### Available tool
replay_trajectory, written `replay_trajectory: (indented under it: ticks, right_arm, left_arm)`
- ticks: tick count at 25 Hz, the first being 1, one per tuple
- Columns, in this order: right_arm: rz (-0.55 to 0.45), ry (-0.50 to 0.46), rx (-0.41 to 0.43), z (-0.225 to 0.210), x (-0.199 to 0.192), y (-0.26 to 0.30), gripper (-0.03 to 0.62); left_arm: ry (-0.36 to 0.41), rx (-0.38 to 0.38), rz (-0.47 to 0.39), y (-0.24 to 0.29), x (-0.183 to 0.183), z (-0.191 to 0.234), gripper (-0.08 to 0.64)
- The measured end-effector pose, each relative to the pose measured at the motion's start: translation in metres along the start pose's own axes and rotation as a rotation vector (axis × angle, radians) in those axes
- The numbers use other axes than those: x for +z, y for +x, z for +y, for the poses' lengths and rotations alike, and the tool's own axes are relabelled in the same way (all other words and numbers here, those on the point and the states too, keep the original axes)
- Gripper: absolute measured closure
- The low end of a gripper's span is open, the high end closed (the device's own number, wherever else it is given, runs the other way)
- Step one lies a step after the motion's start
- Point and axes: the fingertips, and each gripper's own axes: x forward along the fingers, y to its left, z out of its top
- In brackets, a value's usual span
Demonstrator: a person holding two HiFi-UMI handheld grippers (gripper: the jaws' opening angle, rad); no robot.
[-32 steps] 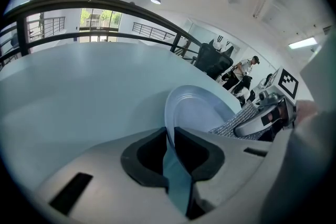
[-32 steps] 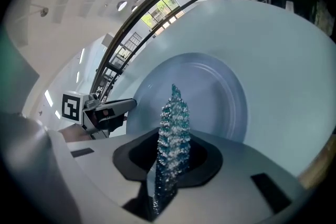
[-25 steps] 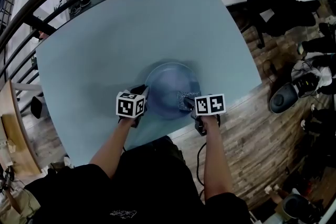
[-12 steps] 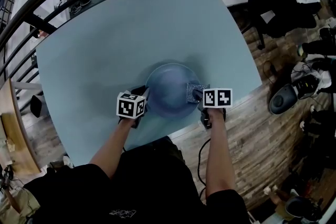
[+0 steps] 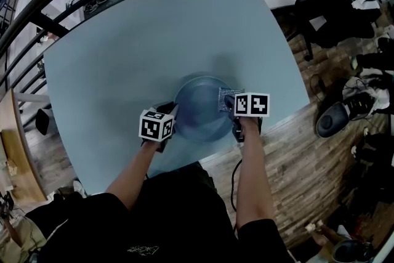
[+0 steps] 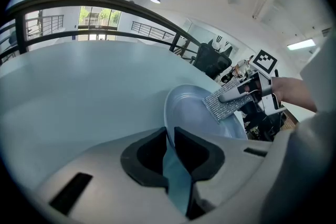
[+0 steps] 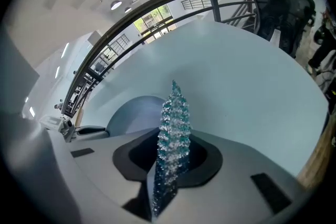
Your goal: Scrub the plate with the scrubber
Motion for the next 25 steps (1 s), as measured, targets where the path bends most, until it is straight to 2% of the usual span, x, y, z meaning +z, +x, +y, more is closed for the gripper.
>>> replay_trajectory:
  ticks: [13,25]
  right_arm:
    - [-0.001,-0.036,0.084,0.054,0.020,0.029,0.506]
    - [0.033,-0.074,0.185,0.108,-0.004,0.049,0.506]
  left_arm:
    - [-0.009,-0.011,0.000,-0.001,0.002,0.001,0.506]
    - [-0.015,-0.009,-0.003,-0.002,-0.002,0.003,0.506]
